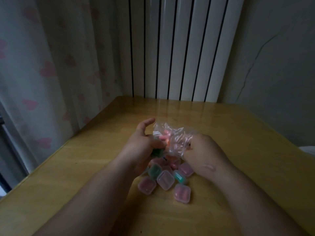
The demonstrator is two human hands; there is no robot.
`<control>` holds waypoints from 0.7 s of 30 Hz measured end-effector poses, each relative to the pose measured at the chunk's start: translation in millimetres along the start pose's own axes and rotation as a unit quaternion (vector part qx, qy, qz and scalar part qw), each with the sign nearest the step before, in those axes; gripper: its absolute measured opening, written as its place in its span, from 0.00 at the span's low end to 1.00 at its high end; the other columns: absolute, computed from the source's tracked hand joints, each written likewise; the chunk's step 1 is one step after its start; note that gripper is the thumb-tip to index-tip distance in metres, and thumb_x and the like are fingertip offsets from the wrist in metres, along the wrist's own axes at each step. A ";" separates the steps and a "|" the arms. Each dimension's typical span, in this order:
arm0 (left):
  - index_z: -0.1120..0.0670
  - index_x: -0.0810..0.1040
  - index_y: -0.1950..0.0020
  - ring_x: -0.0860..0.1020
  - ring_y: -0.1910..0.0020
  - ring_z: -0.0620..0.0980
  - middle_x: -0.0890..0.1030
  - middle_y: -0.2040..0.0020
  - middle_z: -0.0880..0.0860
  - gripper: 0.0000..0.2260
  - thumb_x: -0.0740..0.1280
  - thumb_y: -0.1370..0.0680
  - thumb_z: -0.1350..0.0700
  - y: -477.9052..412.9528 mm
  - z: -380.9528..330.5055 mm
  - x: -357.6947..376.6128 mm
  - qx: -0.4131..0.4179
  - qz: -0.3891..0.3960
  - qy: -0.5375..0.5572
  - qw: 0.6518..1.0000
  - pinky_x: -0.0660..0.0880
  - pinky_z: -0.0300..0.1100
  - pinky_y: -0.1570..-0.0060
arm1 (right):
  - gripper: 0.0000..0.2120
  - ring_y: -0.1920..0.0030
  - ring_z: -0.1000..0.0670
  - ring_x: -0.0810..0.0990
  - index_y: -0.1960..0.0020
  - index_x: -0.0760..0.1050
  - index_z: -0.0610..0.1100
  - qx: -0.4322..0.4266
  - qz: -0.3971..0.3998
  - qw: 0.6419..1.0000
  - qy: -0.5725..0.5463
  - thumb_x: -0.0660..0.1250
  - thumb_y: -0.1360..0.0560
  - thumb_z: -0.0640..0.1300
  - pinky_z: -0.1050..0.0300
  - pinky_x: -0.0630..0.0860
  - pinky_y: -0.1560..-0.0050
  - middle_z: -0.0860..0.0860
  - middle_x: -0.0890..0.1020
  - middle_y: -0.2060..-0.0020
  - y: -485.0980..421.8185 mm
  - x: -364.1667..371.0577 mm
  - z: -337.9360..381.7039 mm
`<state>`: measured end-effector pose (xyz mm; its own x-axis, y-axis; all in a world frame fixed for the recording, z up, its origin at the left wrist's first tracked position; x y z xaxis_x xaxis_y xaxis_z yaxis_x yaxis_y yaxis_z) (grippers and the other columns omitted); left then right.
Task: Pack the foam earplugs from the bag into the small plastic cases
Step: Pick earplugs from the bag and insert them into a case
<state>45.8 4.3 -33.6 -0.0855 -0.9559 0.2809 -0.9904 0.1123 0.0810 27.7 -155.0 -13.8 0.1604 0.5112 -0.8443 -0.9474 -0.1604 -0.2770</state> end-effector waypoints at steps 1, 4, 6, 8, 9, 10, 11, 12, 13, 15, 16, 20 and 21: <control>0.42 0.69 0.29 0.82 0.53 0.59 0.78 0.42 0.63 0.37 0.66 0.29 0.75 -0.1 0.0 0.4 -0.001 0.005 -0.001 1.000 0.80 0.45 0.61 | 0.08 0.63 0.49 0.79 0.62 0.79 0.43 -0.002 -0.008 1.000 -0.009 0.63 0.27 0.41 0.54 0.76 0.63 0.50 0.82 0.65 -0.9 1.2 -0.4; 0.42 0.70 0.29 0.82 0.54 0.58 0.78 0.41 0.62 0.36 0.66 0.28 0.75 -1.1 -0.8 0.3 -0.004 0.011 0.001 1.000 0.80 0.45 0.61 | 0.06 0.56 0.55 0.81 0.53 0.83 0.49 -0.014 -0.021 0.995 -0.101 0.68 0.27 0.42 0.58 0.79 0.54 0.55 0.84 0.57 -2.4 3.4 1.2; 0.44 0.70 0.29 0.81 0.57 0.56 0.78 0.42 0.62 0.34 0.64 0.27 0.75 -1.5 -0.8 -0.6 0.002 0.011 -0.002 1.000 0.78 0.44 0.64 | 0.09 0.55 0.61 0.81 0.50 0.83 0.53 -0.016 -0.001 0.981 -0.191 0.72 0.27 0.42 0.63 0.79 0.52 0.58 0.84 0.55 -2.0 4.7 4.1; 0.45 0.71 0.30 0.80 0.56 0.57 0.79 0.44 0.62 0.33 0.63 0.27 0.75 -1.8 1.0 -1.0 0.003 0.012 0.000 1.000 0.78 0.46 0.62 | 0.09 0.59 0.64 0.81 0.55 0.81 0.56 -0.004 0.025 0.975 -0.219 0.74 0.28 0.41 0.67 0.78 0.60 0.58 0.84 0.59 -0.8 5.5 7.7; 0.45 0.72 0.31 0.80 0.56 0.57 0.79 0.44 0.62 0.32 0.63 0.27 0.75 -1.8 1.7 -0.7 0.001 0.010 -0.001 1.000 0.78 0.46 0.62 | 0.11 0.62 0.64 0.80 0.59 0.79 0.57 0.004 0.029 0.977 -0.212 0.74 0.29 0.41 0.68 0.76 0.64 0.58 0.83 0.62 -0.8 6.6 8.5; 0.45 0.73 0.32 0.80 0.56 0.57 0.79 0.44 0.63 0.31 0.63 0.27 0.74 -1.9 2.4 -0.1 -0.003 0.005 -0.005 1.000 0.78 0.46 0.63 | 0.12 0.63 0.62 0.80 0.60 0.77 0.57 0.010 0.029 0.979 -0.200 0.74 0.29 0.41 0.68 0.74 0.65 0.57 0.82 0.62 -1.0 7.8 8.4; 0.46 0.74 0.33 0.81 0.56 0.57 0.78 0.44 0.63 0.29 0.63 0.27 0.73 -2.1 2.9 0.5 -0.005 0.002 -0.008 1.000 0.78 0.45 0.64 | 0.11 0.62 0.61 0.80 0.60 0.77 0.56 0.014 0.027 0.982 -0.186 0.74 0.30 0.41 0.67 0.74 0.65 0.57 0.82 0.62 -1.5 8.7 8.0; 0.47 0.75 0.34 0.81 0.57 0.57 0.79 0.46 0.63 0.27 0.63 0.27 0.72 -2.6 3.2 1.2 -0.004 0.001 -0.008 1.000 0.77 0.45 0.66 | 0.09 0.61 0.59 0.80 0.58 0.78 0.55 0.016 0.025 0.984 -0.177 0.74 0.30 0.42 0.66 0.73 0.64 0.56 0.82 0.61 -2.2 9.6 7.7; 0.48 0.76 0.36 0.81 0.58 0.56 0.80 0.48 0.63 0.24 0.64 0.27 0.70 -3.0 3.0 1.9 -0.001 0.000 -0.004 1.000 0.77 0.44 0.67 | 0.08 0.60 0.58 0.80 0.56 0.78 0.53 0.020 0.022 0.984 -0.176 0.74 0.30 0.42 0.65 0.73 0.64 0.56 0.82 0.61 -2.5 10.0 7.1; 0.51 0.78 0.39 0.81 0.58 0.56 0.82 0.50 0.62 0.19 0.66 0.26 0.68 -3.4 2.4 1.5 0.007 -0.012 -0.003 1.000 0.78 0.45 0.65 | 0.07 0.61 0.58 0.80 0.57 0.79 0.53 0.029 0.011 0.980 -0.195 0.74 0.29 0.42 0.67 0.72 0.66 0.55 0.82 0.63 -2.3 10.1 6.7; 0.52 0.78 0.40 0.81 0.55 0.58 0.82 0.49 0.63 0.16 0.67 0.26 0.66 -3.9 2.7 0.8 0.010 -0.021 -0.008 1.000 0.79 0.47 0.60 | 0.08 0.61 0.58 0.80 0.60 0.78 0.54 0.032 0.003 0.979 -0.202 0.74 0.29 0.42 0.67 0.72 0.66 0.56 0.82 0.63 -2.4 10.3 6.7; 0.54 0.78 0.41 0.82 0.57 0.58 0.82 0.49 0.63 0.14 0.68 0.25 0.66 -3.9 4.8 -0.6 0.021 -0.031 -0.030 0.999 0.79 0.49 0.60 | 0.10 0.70 0.63 0.77 0.63 0.76 0.53 0.061 -0.009 0.975 -0.215 0.75 0.31 0.40 0.68 0.71 0.73 0.56 0.80 0.68 -2.9 13.1 6.7; 0.53 0.78 0.41 0.82 0.58 0.57 0.82 0.49 0.63 0.15 0.68 0.25 0.66 -4.0 4.8 -0.1 0.025 -0.031 -0.028 0.999 0.79 0.48 0.62 | 0.11 0.74 0.63 0.76 0.64 0.76 0.52 0.071 -0.004 0.973 -0.221 0.75 0.31 0.41 0.70 0.68 0.75 0.56 0.78 0.70 -3.0 14.3 5.6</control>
<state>49.2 2.6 -38.6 -0.0280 -0.9745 0.2226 -0.9981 0.0395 0.0477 31.4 -142.5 -22.5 0.0634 0.8297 -0.5546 -0.9804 -0.0522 -0.1902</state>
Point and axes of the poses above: each hand's wrist, its own y-axis away from the middle knuckle, its own x-axis out of the palm, z = x × y, the point moved 2 cm from there along -y, towards the middle knuckle
